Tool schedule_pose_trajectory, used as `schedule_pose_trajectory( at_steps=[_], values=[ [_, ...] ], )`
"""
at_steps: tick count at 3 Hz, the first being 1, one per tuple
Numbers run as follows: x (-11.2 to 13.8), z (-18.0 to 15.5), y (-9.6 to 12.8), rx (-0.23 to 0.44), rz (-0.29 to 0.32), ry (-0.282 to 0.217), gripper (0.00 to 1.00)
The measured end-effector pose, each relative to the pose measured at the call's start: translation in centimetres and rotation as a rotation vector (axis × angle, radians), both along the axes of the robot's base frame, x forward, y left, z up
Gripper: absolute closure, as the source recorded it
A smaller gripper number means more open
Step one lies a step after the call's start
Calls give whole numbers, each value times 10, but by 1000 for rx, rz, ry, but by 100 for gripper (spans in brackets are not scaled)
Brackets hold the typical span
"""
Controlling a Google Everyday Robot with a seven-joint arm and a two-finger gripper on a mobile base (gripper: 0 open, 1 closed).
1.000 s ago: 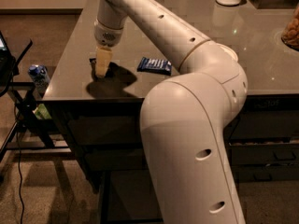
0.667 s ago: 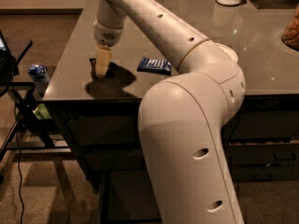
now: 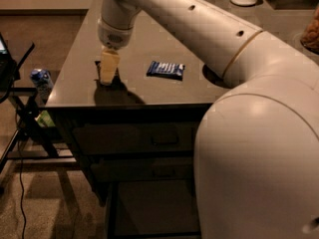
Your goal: Place rxbar chocolate into bottom drawer
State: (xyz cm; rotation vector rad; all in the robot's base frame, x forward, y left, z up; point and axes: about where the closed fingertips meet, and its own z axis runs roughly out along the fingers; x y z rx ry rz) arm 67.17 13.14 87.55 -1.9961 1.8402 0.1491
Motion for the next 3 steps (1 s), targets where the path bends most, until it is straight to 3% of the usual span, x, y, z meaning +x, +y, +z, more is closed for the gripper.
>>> schedule_pose_trajectory(
  at_steps=[1,2,3],
  values=[
    [1,0,0,1,0,0,100],
    [-18,3,-6,-6,-19,1,100],
    [-53,5,-15,-11,-51,8,100]
  ],
)
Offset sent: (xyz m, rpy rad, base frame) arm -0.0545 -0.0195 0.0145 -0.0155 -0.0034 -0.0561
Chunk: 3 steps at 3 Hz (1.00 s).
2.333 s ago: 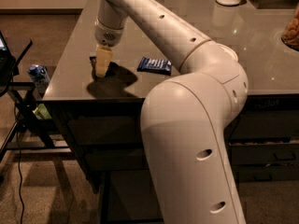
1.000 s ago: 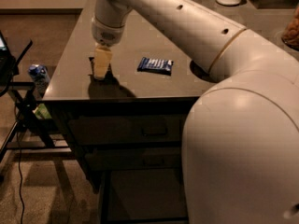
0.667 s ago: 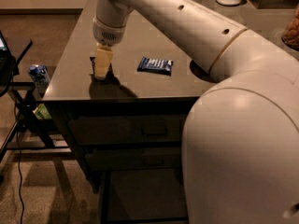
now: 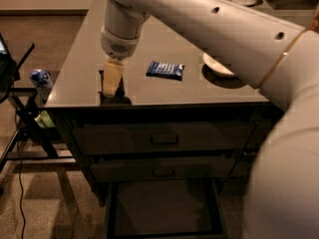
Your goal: Place rxbar chocolate into bottom drawer
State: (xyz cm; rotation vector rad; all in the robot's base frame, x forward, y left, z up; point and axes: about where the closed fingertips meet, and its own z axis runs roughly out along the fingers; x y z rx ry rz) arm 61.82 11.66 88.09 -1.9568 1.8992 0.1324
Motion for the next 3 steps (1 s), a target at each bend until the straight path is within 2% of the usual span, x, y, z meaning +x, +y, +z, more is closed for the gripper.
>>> schedule_pose_trajectory(
  at_steps=[1,2,3],
  values=[
    [-36,-13,-11,-9,-32,26,100],
    [-36,-13,-11,-9,-33,26,100],
    [-49,-8,-20,-34,-55,22,100]
  ],
)
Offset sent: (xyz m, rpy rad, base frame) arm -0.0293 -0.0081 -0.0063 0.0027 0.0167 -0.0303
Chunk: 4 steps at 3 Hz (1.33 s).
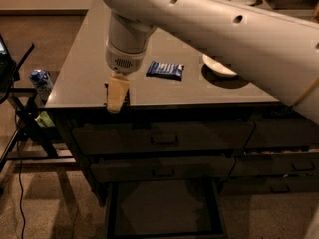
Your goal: Place rxbar chocolate into bottom drawer
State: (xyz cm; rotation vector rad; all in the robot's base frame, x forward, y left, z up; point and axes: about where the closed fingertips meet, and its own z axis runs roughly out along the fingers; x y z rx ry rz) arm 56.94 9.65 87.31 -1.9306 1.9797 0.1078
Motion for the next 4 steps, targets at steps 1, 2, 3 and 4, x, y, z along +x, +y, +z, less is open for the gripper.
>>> schedule_pose_trajectory(
  at_steps=[1,2,3,4],
  values=[
    [-25,-10,-14,-15,-64,34,100],
    [-45,-31,-28,-23,-124,78,100],
    [-60,-58,-41,-27,-174,134,100],
    [-60,-58,-41,-27,-174,134,100]
  ],
)
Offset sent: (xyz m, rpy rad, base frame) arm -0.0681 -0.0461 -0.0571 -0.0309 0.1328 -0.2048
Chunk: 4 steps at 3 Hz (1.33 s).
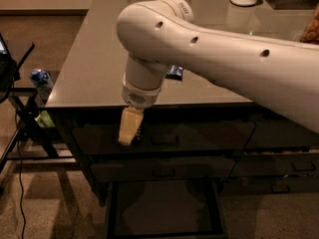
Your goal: Place rxbar chocolate into bottom drawer
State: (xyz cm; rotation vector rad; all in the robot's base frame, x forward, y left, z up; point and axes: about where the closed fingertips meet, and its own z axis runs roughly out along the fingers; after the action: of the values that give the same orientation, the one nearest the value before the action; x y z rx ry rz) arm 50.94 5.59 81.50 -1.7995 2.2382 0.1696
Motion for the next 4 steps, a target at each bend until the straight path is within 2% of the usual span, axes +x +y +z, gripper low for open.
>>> schedule_pose_trajectory(
  at_steps=[1,3,4],
  values=[
    [-15,-25,-13,28,-57,35,100],
    [-58,-101,-58,83,-254,139,100],
    [-58,-101,-58,83,-254,139,100]
  ],
)
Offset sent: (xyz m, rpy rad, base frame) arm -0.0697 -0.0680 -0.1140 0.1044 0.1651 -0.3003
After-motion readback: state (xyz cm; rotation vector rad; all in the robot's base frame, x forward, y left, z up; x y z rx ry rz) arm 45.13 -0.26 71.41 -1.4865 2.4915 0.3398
